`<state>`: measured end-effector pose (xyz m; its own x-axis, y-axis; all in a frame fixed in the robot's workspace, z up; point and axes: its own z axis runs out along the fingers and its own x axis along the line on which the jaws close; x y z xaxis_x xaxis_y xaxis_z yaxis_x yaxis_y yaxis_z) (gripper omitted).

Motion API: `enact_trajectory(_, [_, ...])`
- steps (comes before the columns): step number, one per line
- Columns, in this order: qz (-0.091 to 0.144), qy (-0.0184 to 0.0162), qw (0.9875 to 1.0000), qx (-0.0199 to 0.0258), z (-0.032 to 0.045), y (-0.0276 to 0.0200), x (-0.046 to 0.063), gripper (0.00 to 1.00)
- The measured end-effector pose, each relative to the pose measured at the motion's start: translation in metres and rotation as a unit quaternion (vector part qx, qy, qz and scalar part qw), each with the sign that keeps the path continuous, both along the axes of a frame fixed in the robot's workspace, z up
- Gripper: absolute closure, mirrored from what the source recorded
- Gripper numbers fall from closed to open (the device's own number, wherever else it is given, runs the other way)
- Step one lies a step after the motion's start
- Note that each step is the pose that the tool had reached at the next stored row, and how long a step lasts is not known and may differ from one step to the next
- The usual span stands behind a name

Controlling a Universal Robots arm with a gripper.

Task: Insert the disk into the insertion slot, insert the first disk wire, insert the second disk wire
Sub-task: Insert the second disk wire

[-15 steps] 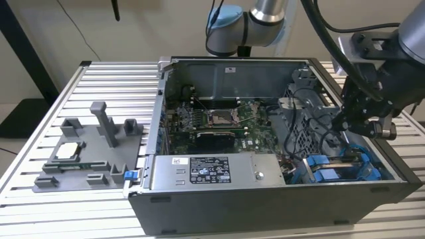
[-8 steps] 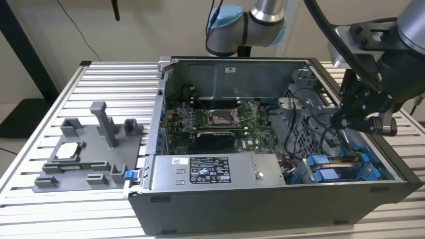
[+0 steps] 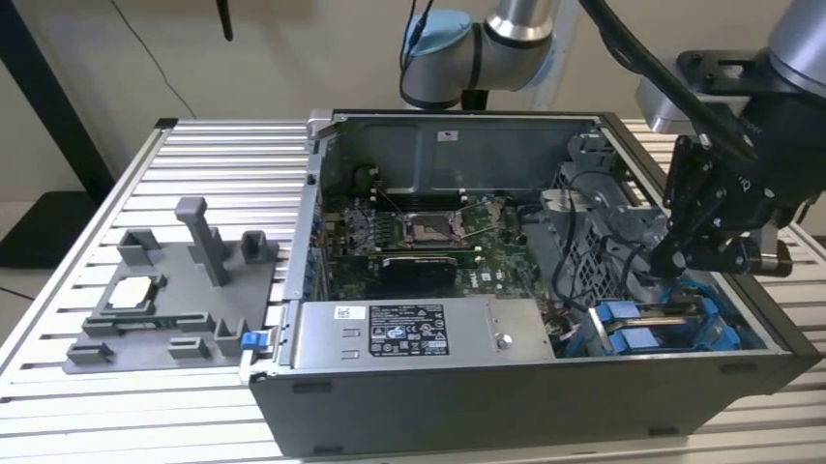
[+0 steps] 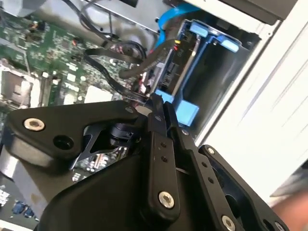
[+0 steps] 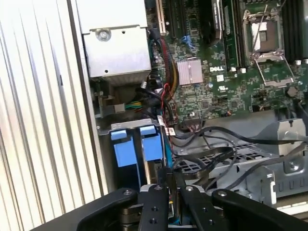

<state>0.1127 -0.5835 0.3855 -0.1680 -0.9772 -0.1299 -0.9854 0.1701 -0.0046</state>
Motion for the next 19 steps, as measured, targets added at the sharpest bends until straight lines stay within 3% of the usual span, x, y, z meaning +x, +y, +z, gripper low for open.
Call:
enact_trajectory(4, [0.000, 0.0000, 1.0000, -0.0007, -0.0002, 0.0000, 0.000, 1.00])
enact_trajectory(9, [0.000, 0.0000, 0.9996, -0.0273, -0.0018, 0.0000, 0.000, 1.00])
enact_trajectory(12, [0.000, 0.0001, 0.9993, -0.0386, -0.0044, 0.0000, 0.000, 1.00])
enact_trajectory(16, [0.000, -0.0015, 0.9992, -0.0395, -0.0109, 0.0010, 0.000, 1.00])
enact_trajectory(19, [0.000, -0.0060, 0.9992, -0.0393, -0.0147, 0.0046, 0.000, 1.00])
